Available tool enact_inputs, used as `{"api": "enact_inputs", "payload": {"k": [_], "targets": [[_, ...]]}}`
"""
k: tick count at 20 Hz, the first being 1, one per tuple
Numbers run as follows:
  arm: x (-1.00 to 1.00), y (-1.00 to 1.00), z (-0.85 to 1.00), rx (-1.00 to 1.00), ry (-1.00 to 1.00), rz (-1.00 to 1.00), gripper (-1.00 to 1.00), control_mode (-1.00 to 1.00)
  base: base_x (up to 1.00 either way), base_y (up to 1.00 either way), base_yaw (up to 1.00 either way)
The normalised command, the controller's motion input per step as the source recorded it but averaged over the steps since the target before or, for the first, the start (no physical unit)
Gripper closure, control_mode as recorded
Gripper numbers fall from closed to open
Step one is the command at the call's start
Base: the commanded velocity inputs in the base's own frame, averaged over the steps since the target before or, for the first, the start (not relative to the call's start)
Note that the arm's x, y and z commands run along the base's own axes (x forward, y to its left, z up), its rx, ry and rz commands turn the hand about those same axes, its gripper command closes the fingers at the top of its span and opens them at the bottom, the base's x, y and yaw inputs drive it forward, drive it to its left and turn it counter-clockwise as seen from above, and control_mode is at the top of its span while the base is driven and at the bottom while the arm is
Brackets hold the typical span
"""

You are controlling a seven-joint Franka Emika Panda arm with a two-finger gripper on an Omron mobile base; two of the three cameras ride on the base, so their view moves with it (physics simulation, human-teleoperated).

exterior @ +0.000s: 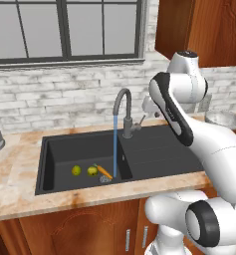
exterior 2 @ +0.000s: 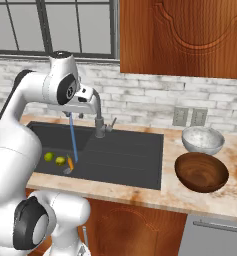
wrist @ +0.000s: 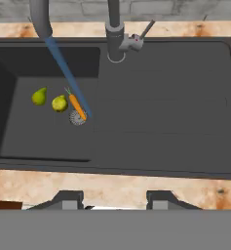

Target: Pick the pears from the sink and place them in one bowl. Place the carrot in the other bowl. Then turn off the sink faucet.

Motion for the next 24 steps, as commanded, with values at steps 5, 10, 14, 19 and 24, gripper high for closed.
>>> {"api": "enact_inputs", "payload": {"k": [5,10,14,19,24], "targets": [[-0.14,0.56,0.00,-0.02,0.00,0.00,-1.00,-1.00,0.00,0.00,0.00],[-0.11,1.00,0.00,0.00,0.08,0.00,-1.00,-1.00,0.00,0.00,0.00],[-0.05,0.32,-0.01,0.00,0.05,0.02,-1.00,-1.00,0.00,0.00,0.00],[0.00,0.23,-0.02,0.00,0.00,0.00,-1.00,-1.00,0.00,0.00,0.00],[0.00,0.84,-0.34,0.04,0.00,0.01,-1.00,-1.00,0.00,0.00,0.00]]}}
